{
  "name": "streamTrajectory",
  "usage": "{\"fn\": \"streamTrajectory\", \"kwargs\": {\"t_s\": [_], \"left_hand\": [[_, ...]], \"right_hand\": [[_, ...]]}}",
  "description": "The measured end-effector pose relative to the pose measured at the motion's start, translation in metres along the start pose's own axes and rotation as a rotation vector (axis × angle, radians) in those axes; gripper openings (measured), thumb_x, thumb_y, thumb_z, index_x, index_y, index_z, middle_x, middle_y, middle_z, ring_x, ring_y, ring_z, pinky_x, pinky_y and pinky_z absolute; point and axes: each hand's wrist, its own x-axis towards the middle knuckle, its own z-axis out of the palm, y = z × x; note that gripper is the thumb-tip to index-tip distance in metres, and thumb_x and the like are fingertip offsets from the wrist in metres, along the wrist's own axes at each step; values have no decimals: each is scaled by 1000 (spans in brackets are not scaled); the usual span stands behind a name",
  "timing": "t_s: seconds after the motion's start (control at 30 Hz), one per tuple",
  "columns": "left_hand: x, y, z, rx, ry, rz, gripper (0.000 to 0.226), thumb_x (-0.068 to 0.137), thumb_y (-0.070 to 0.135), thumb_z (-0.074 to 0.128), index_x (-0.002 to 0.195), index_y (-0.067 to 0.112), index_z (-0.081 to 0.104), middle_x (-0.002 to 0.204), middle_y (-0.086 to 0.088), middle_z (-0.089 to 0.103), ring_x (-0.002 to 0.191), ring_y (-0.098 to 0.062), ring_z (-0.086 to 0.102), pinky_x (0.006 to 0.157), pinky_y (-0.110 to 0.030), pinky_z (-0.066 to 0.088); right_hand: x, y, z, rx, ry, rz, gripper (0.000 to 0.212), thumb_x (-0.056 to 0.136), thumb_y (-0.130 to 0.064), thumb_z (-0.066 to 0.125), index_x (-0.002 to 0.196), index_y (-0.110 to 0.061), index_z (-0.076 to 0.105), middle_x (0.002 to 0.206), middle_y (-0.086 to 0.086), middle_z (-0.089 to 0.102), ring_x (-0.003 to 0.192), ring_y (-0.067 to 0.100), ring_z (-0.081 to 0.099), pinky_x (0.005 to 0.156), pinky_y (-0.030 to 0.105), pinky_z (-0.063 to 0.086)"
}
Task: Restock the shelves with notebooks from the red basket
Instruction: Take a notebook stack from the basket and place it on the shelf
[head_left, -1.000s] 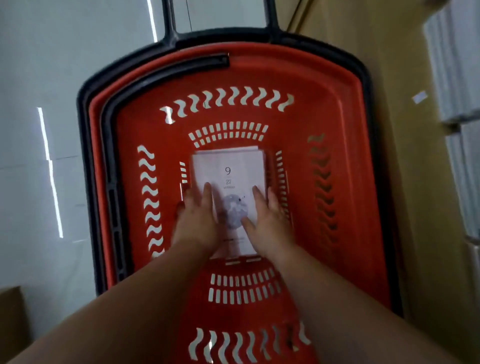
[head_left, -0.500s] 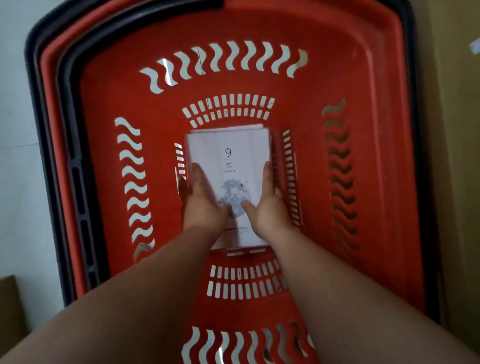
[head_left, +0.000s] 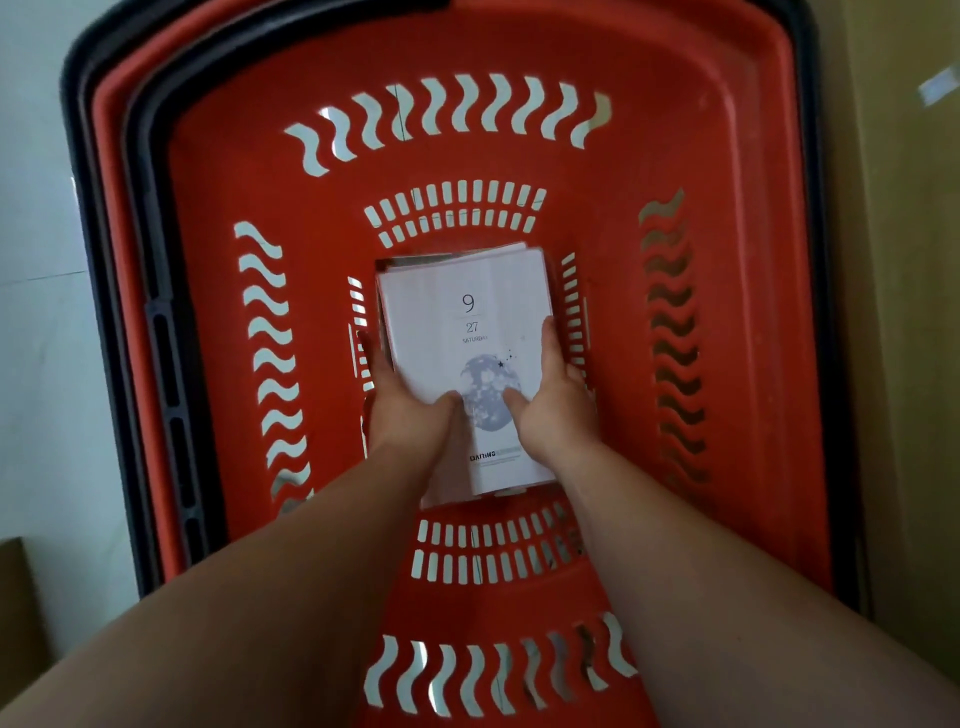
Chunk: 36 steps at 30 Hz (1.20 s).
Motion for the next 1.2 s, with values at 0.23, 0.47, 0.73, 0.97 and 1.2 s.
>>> {"fn": "streamTrajectory", "kwargs": {"t_s": [0.23,0.47,0.73,0.97,1.2], "left_hand": [[0,3,7,35,-42,-12,103,89,16,75,158,42,2,148,-2,49,132,-34,53,95,-47,51],[-9,-3,3,80,-62,72,94,95,26,68,156,48,1,153,3,45,134,-32,51,99,-48,51],[-22,20,-10,-7,-75,63,81,99,20,63,154,53,13,148,5,47,132,-29,51,96,-52,53],[-95,84,-76,-6,-76,140,82,98,20,59,150,62,11,132,12,51,111,-16,55,92,-44,54],[-232,198,-189,-39,-159,274,81,97,11,57,154,53,16,126,16,54,108,-12,59,101,-36,51]], "right_hand": [[-8,7,9,21,-25,42,100,98,-43,61,154,-48,-21,153,19,41,136,37,48,115,45,38],[-4,18,5,189,-1,78,98,90,-51,66,155,-54,-8,159,11,40,143,35,42,117,44,37],[-24,2,-10,372,33,80,107,85,-48,75,158,-49,-2,157,10,43,140,30,46,115,43,39],[-109,-54,-77,596,64,64,106,92,-21,74,162,-35,-5,147,-8,46,131,12,48,113,32,38],[-254,-153,-193,672,164,-9,98,94,-21,71,161,-40,3,155,-5,45,137,14,48,118,38,37]]}}
